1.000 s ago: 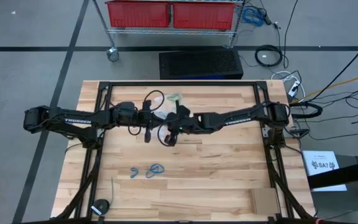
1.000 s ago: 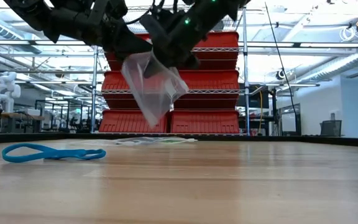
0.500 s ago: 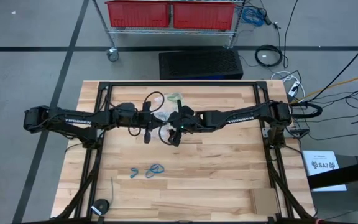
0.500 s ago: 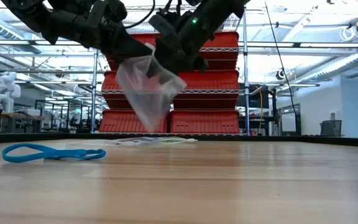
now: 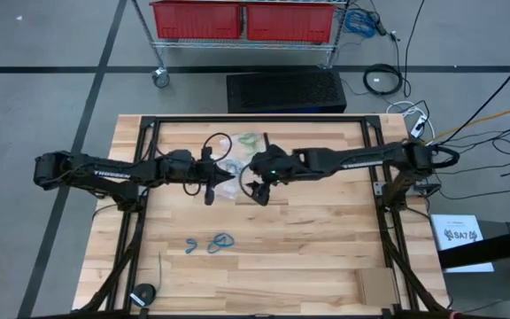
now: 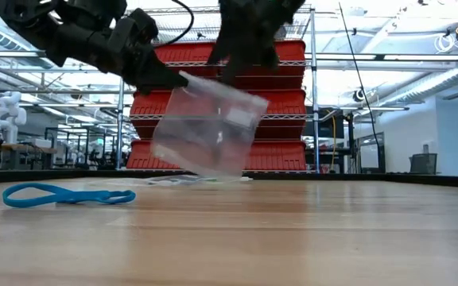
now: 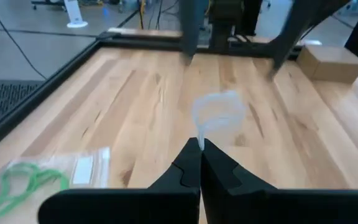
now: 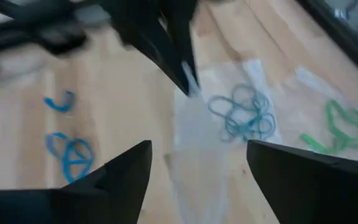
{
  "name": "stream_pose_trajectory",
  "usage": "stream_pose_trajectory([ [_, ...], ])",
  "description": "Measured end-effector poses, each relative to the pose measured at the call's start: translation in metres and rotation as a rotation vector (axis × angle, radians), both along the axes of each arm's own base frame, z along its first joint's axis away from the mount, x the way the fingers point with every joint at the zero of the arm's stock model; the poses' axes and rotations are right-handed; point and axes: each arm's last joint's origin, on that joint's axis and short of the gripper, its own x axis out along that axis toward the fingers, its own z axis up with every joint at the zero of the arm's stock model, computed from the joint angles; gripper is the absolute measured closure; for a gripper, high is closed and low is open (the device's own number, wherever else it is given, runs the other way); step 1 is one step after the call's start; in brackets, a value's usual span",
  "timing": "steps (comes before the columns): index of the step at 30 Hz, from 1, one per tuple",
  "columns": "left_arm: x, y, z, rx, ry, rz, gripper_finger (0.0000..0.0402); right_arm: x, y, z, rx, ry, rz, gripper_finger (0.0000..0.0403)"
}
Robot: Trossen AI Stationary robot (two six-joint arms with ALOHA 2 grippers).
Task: Sort rubber bands
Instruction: Open the bottom left transparent zip bag, then put the blue rubber bands into the transparent zip bag
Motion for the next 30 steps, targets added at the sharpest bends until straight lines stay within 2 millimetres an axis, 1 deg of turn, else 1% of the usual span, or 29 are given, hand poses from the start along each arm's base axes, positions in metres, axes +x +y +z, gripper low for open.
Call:
stream_pose_trajectory([
  [2,-0.002,0.001,-0.004,0.0,0.009,0.008,0.0402,-0.007,0.006,0.013,-0.002,-0.033,0.018,0.0146],
  [5,-0.005,0.003,-0.01,0.003,0.029,0.041,0.0402,-0.013,0.018,0.021,-0.006,-0.052,0.064,0.0146],
  [7,-0.007,0.005,-0.013,0.005,0.037,0.059,0.0402,-0.012,0.03,0.019,0.016,-0.048,0.117,0.0147],
  [9,-0.008,0.005,-0.012,0.006,0.027,0.064,0.0402,-0.004,0.045,0.011,0.042,-0.056,0.156,0.0147],
  [12,-0.01,0.005,-0.008,0.01,-0.007,0.056,0.0402,0.011,0.068,-0.013,0.067,-0.037,0.19,0.0147],
  [15,-0.016,0.003,-0.005,0.013,-0.033,0.052,0.0402,0.028,0.086,-0.043,0.105,-0.021,0.189,0.0147],
  [19,-0.029,0.001,-0.005,0.017,-0.061,0.052,0.0402,0.049,0.102,-0.092,0.155,0.008,0.162,0.0147],
  [22,-0.037,-0.001,-0.006,0.008,-0.085,0.054,0.0402,0.061,0.109,-0.119,0.186,-0.014,0.148,0.0147],
  [25,-0.043,-0.003,-0.006,-0.003,-0.104,0.054,0.0402,0.069,0.111,-0.141,0.214,-0.028,0.122,0.0149],
  [27,-0.046,-0.003,-0.008,-0.003,-0.108,0.054,0.0402,0.073,0.111,-0.156,0.225,-0.021,0.091,0.0156],
  [30,-0.049,-0.004,-0.009,-0.018,-0.112,0.057,0.0402,0.074,0.111,-0.172,0.229,0.006,0.043,0.0177],
])
